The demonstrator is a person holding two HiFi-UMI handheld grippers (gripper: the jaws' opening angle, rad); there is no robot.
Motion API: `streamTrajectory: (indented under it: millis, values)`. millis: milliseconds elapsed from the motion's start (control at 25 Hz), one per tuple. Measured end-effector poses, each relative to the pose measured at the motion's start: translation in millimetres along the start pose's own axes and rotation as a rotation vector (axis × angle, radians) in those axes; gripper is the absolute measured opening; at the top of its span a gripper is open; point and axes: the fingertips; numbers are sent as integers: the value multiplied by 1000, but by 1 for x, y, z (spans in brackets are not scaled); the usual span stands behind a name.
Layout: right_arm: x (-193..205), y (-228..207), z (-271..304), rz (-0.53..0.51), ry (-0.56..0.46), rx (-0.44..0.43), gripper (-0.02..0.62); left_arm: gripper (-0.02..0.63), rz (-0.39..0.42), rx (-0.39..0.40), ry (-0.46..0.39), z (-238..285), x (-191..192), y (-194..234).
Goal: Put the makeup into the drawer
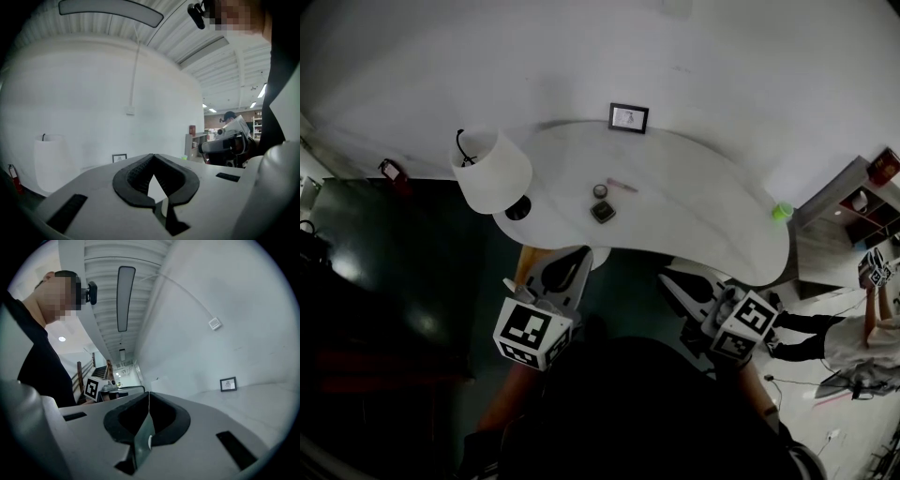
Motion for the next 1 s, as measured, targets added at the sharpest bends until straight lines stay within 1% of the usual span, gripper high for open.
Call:
streamTrajectory:
  millis: [160, 320, 480, 560, 720, 800, 1000]
  values:
    - [-2, -15, 34, 23, 12, 18, 15, 11, 4, 3, -6, 4, 2, 35]
    - [-8, -19, 73, 21, 28, 23, 15, 11, -29, 12, -16, 4, 11, 67]
    - [-12, -18, 112, 18, 39, 13, 15, 11, -39, 43, -1, -1, 21, 89]
    - [-11, -20, 128, 21, 46, 8, 15, 11, -39, 43, 11, -2, 28, 102]
    - [0, -26, 148, 37, 90, 1, 15, 11, -74, 32, 11, 0, 39, 123]
    - [4, -35, 155, 41, 106, 9, 15, 11, -88, 29, 15, 6, 46, 130]
    - [4, -68, 162, 61, 127, 28, 16, 11, -73, 20, 14, 24, 51, 141]
Point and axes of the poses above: the fingertips, and each gripper's own axes: z forward along the fingers, y to its left, x out of its underside, and after that the axes turned 8 degrees about z, right-handed
